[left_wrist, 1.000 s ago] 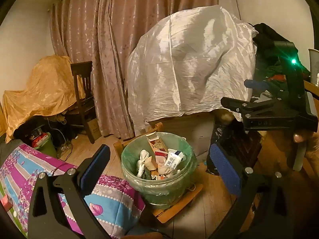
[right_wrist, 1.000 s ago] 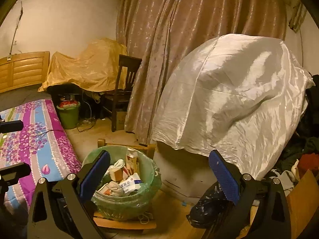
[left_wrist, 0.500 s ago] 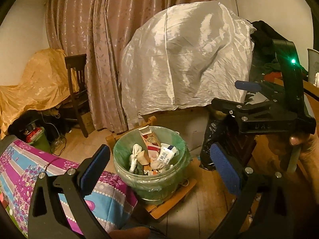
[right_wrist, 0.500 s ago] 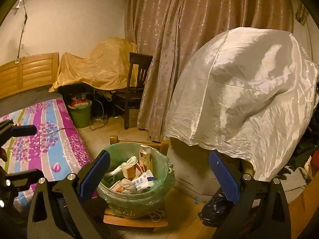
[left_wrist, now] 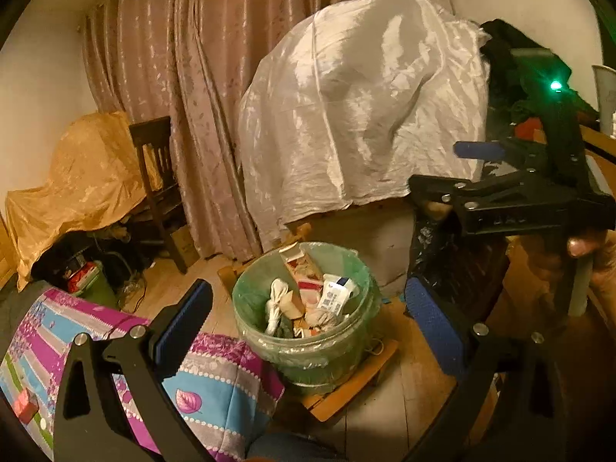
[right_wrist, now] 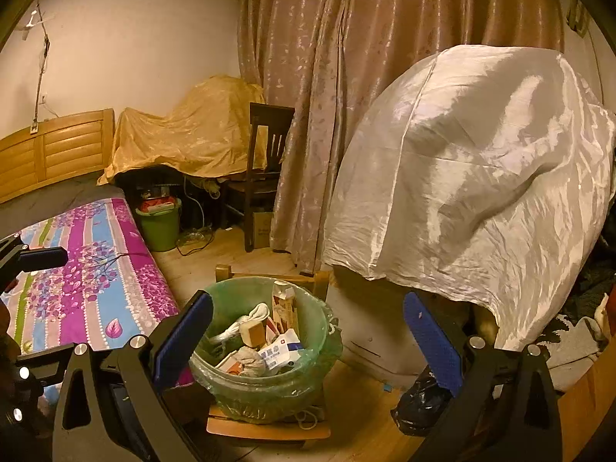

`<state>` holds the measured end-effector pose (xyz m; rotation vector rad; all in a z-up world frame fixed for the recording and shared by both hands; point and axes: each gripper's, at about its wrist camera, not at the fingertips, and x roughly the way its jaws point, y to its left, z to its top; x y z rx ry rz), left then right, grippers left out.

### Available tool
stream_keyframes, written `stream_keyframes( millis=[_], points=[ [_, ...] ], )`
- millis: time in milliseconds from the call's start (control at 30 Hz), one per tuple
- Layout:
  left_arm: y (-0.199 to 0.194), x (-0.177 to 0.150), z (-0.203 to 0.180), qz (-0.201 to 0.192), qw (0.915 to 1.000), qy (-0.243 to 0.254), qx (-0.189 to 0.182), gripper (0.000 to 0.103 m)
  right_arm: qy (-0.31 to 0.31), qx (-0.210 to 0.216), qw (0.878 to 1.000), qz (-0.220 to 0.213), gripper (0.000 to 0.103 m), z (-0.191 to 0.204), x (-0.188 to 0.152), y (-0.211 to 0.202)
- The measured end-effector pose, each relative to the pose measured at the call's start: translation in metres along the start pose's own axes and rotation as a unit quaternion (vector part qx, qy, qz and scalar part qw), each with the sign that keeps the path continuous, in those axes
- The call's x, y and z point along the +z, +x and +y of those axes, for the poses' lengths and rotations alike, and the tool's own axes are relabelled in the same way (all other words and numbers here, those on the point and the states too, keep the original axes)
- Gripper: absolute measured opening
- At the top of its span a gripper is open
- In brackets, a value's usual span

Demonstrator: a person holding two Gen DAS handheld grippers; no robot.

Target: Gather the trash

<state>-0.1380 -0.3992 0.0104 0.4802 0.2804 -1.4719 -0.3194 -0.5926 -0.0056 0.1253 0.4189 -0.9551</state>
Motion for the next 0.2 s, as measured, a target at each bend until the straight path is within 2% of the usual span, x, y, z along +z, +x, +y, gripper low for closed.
stream_keyframes(
  millis=[200],
  points=[
    [0.004, 0.003, 0.012, 0.016, 0.9992, -0.036, 0.009, 0.097, 0.001, -0.001, 1.0, 0.002, 0.099, 0.0, 0.0, 0.003]
  ],
)
